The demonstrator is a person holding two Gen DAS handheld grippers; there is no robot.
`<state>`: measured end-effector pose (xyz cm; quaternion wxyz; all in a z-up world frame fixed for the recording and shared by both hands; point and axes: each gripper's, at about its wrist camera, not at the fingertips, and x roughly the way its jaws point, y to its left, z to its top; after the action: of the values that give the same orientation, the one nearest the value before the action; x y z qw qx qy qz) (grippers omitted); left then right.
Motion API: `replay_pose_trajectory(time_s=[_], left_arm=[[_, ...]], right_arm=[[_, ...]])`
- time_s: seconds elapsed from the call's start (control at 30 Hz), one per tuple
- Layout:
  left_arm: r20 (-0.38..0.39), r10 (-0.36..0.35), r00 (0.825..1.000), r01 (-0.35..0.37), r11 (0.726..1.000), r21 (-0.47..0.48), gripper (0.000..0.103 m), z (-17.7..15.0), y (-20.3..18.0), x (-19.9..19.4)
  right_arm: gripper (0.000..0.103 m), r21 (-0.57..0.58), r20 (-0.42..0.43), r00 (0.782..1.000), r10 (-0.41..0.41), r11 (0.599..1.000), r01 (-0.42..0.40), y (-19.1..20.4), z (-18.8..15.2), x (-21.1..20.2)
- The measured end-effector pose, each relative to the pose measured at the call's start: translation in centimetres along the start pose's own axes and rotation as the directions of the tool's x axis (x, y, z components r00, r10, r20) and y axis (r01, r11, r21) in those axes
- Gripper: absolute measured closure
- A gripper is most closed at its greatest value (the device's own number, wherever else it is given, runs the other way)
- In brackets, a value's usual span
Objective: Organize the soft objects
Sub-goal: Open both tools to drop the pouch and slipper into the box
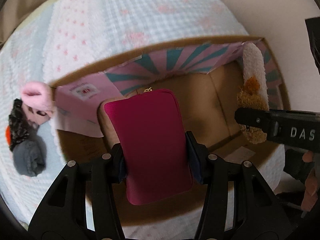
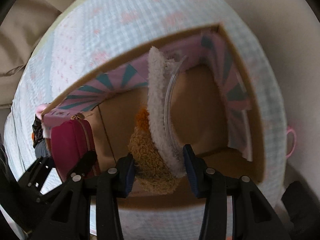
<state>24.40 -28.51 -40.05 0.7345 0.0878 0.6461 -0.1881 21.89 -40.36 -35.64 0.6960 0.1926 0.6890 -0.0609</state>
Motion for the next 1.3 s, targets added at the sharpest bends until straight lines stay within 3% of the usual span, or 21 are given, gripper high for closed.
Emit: replay_pose_trajectory(time_s=[0.2,0.23,0.27,0.3,0.33,0.37,0.4,0.47,0.7,0.87,1.07,1.13,1.3], left_arm=[[-0.045,0.003,0.999,-0.001,0.999,0.048,0.056,0.1,-0.4,2.2],[-0.04,-0.004,0.999,0.006,0.999,0.048,0.054,0.1,-0.4,2.2],[-0.034,-0.006,0.999,0.008,0.999,0.05,0.045,0.2,-0.4,2.1],[-0.029,0.01,1.0,-0.008,0.998,0.056,0.02,0.2,-0.4,1.9],[-0.027,0.03,0.999,-0.029,0.998,0.062,0.006,0.2,-0.4,1.8],[-0.009,0.063,0.998,-0.062,0.995,0.075,0.001,0.1,-0.5,1.3],[-0.001,0.066,0.998,-0.066,0.994,0.088,0.001,0.0,-0.5,1.0],[0.0,0.068,0.998,-0.068,0.993,0.097,0.001,0.0,-0.5,0.8],[0.036,0.088,0.995,-0.091,0.992,0.09,0.001,-0.2,-0.1,-1.1],[0.068,0.072,0.995,-0.078,0.993,0.084,0.001,-0.7,-0.2,-3.5],[0.122,0.071,0.99,-0.083,0.992,0.093,0.001,-1.5,-1.4,-6.8],[0.155,0.072,0.985,-0.086,0.992,0.09,0.001,-2.3,-1.6,-9.3],[0.243,0.058,0.968,-0.074,0.996,0.055,0.001,-3.5,-0.8,-14.8]], right_arm=[[0.06,0.055,-0.051,0.998,0.03,0.998,-0.027,-0.6,1.2,2.3],[0.059,0.06,-0.058,0.998,0.034,0.998,-0.031,-0.6,1.4,2.6],[0.056,0.065,-0.069,0.997,0.037,0.997,-0.032,-0.7,1.6,2.9],[0.046,0.064,-0.075,0.997,0.037,0.997,-0.032,-0.7,1.7,3.2],[0.036,0.063,-0.07,0.997,0.035,0.998,-0.03,-0.7,1.8,3.4],[0.007,0.069,-0.063,0.997,0.036,0.997,-0.031,-0.7,1.9,3.5],[0.001,0.08,-0.054,0.998,0.045,0.996,-0.041,-0.8,2.0,3.6],[0.001,0.106,-0.047,0.994,0.099,0.99,-0.093,-1.0,2.0,3.7],[0.001,0.091,-0.045,0.996,0.083,0.993,-0.079,-0.7,1.1,3.5],[0.001,0.085,0.005,0.996,0.084,0.993,-0.084,-1.0,-0.4,1.8],[0.001,0.051,0.051,0.995,0.09,0.994,-0.092,0.0,-2.5,-1.6],[0.001,0.039,0.074,0.993,0.091,0.995,-0.095,1.1,-1.8,-3.0],[0.001,-0.022,0.167,0.982,0.084,0.996,-0.082,2.3,-4.3,-8.8]])
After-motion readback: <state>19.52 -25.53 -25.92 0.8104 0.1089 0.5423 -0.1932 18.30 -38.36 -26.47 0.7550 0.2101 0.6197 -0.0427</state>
